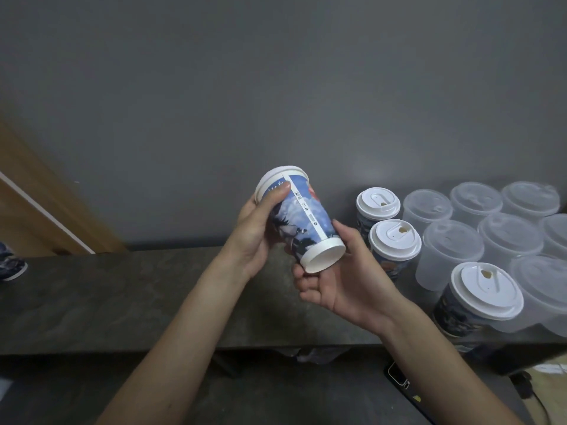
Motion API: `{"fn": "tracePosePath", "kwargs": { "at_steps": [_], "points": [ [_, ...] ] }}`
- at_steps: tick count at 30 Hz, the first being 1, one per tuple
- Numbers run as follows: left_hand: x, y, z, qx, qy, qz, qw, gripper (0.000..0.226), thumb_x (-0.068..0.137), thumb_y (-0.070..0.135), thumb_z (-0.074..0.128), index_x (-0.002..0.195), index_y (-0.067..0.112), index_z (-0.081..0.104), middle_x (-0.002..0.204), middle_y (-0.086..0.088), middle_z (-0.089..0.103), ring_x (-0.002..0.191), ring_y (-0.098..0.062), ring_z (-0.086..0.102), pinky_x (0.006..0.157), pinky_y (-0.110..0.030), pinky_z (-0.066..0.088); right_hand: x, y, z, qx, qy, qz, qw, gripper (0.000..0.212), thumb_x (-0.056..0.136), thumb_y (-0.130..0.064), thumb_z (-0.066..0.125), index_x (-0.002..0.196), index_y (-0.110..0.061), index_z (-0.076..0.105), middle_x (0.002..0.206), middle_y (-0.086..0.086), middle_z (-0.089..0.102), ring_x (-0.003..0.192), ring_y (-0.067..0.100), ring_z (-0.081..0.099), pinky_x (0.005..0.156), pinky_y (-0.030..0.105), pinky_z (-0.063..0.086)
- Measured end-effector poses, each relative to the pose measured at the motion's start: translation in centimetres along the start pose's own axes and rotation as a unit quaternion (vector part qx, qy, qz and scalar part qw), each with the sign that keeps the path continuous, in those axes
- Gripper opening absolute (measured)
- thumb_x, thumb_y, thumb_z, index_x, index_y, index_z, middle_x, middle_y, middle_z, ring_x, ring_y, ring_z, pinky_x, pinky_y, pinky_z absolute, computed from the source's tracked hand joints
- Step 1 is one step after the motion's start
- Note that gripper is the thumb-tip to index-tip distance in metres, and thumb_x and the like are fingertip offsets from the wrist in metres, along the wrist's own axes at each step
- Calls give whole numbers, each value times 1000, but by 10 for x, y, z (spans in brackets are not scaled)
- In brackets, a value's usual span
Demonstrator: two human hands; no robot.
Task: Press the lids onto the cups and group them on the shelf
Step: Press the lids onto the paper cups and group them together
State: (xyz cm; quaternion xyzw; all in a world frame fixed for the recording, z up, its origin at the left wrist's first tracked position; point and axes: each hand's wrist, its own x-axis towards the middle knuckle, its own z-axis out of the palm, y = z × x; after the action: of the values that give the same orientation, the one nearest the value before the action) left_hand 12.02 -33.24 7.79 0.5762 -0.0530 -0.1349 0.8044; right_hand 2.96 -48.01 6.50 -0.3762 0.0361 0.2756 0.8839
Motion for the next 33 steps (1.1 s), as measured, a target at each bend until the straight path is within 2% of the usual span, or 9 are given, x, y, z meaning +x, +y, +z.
{"fn": "tracePosePath", "kwargs": {
  "at_steps": [4, 8, 11, 15, 18, 21, 25, 29, 33],
  "points": [
    [0, -9, -2, 95, 66, 54, 992, 75, 67, 47, 83, 127, 7, 60, 113, -16, 74, 94, -28, 74, 74, -38, 59, 9, 8, -3, -121, 93, -70, 986, 70, 86, -65, 45, 117, -5, 65, 78, 16, 66, 64, 21, 64, 63, 29, 58],
    [6, -10, -1, 36, 37, 4, 999, 78, 76, 47, 80, 135, 3, 57, 120, -23, 70, 99, -29, 70, 83, -39, 58, 10, 5, -4, -67, 57, -55, 995, 66, 93, -66, 39, 115, -9, 63, 73, 16, 63, 58, 21, 59, 60, 28, 55],
    [10, -13, 1, 6, 44, -38, 998, 68, 85, 40, 75, 136, -1, 58, 97, -15, 76, 83, -22, 73, 80, -33, 59, 13, 6, -2, -68, 42, -47, 996, 62, 98, -64, 36, 111, -9, 62, 75, 16, 65, 60, 21, 60, 60, 27, 56],
    [11, -20, 0, -11, 28, -51, 998, 67, 84, 46, 72, 134, 2, 61, 127, -24, 67, 107, -32, 68, 103, -44, 52, 16, 7, -5, -67, 45, -48, 996, 62, 99, -64, 38, 109, -9, 64, 77, 18, 66, 61, 22, 61, 60, 28, 57],
    [15, -22, -1, -22, 32, -57, 998, 69, 85, 48, 73, 135, 2, 62, 134, -28, 61, 118, -38, 63, 110, -49, 46, 17, 7, -9, -85, 58, -41, 994, 63, 96, -64, 42, 113, -7, 65, 84, 19, 68, 63, 22, 64, 61, 29, 59],
    [15, -25, -1, -29, 34, -63, 997, 89, 70, 55, 82, 138, 4, 58, 136, -28, 59, 131, -45, 54, 111, -54, 44, 20, 13, -12, -135, 84, -58, 986, 70, 87, -65, 51, 127, -10, 66, 100, 15, 70, 73, 22, 70, 69, 32, 61],
    [13, -28, -6, -9, 23, -60, 998, 76, 81, 53, 76, 134, 1, 60, 121, -21, 70, 114, -37, 67, 110, -50, 47, 21, 16, -12, -115, 79, -86, 986, 61, 87, -58, 56, 121, -10, 69, 95, 17, 68, 70, 21, 66, 67, 30, 58],
    [5, -24, -7, -69, -28, -89, 993, 62, 86, 50, 68, 123, 0, 66, 111, -17, 72, 102, -28, 69, 106, -42, 51, 12, 10, -6, 4, 5, -12, 1000, 61, 92, -58, 46, 103, -6, 76, 87, 21, 67, 64, 25, 62, 57, 31, 58],
    [7, -28, -5, 20, 38, -12, 999, 61, 80, 36, 76, 129, 2, 62, 109, -18, 73, 99, -29, 71, 93, -41, 56, 14, 15, -7, -165, 137, -99, 972, 59, 83, -62, 63, 109, -10, 73, 88, 16, 70, 75, 24, 66, 54, 35, 56]
  ]
}}
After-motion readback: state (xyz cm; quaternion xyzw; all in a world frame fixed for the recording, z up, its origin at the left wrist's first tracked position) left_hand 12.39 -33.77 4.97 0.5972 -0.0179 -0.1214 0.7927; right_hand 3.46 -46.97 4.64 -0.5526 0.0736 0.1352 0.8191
